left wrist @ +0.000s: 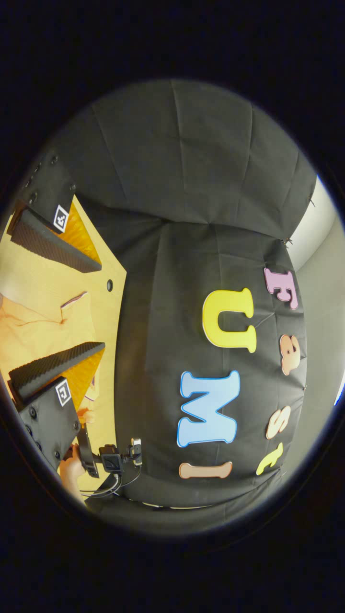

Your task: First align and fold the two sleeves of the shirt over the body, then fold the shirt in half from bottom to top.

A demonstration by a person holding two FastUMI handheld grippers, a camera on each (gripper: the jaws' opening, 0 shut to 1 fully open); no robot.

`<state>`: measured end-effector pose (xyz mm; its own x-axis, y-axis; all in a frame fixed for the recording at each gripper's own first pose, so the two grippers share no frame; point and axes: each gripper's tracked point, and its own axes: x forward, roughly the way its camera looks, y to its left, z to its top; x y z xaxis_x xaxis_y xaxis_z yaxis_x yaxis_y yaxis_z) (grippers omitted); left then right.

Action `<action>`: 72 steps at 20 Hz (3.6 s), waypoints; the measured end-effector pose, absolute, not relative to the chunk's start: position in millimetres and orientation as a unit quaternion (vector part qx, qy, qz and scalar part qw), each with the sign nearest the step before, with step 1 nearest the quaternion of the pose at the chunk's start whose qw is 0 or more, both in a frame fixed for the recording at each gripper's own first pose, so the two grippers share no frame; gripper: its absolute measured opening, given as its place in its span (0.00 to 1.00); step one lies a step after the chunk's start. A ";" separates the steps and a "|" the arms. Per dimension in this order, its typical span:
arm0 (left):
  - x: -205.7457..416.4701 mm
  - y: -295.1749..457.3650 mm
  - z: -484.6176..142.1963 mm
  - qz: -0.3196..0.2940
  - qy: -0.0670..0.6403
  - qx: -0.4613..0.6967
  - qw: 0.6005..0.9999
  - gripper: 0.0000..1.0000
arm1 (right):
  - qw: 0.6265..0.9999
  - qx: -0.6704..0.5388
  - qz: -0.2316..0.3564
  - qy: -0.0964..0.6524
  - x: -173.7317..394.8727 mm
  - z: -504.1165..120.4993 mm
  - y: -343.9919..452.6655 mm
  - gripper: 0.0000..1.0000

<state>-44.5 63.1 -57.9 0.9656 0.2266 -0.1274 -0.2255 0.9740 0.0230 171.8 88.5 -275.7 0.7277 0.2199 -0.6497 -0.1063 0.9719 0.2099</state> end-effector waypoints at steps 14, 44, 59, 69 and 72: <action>-11.2 62.6 -75.1 0.068 0.073 -0.004 0.995 0.94 | 0.948 0.069 0.086 0.297 152.2 -217.2 88.3 0.90; 203.5 172.9 -326.2 0.069 0.260 -0.041 0.962 0.94 | 0.981 0.045 0.028 0.185 -15.5 -51.0 128.0 0.96; 228.8 161.3 -361.9 0.054 0.304 0.018 0.951 0.78 | 0.971 0.097 0.012 0.217 -32.6 -66.1 127.5 0.96; 227.5 157.8 -360.0 0.055 0.300 0.008 0.952 0.06 | 0.967 0.114 -0.003 0.227 -41.9 -79.0 100.9 0.96; 226.8 154.0 -345.9 0.057 0.287 0.008 0.956 0.06 | 0.966 0.118 -0.010 0.228 -44.3 -82.3 88.2 0.96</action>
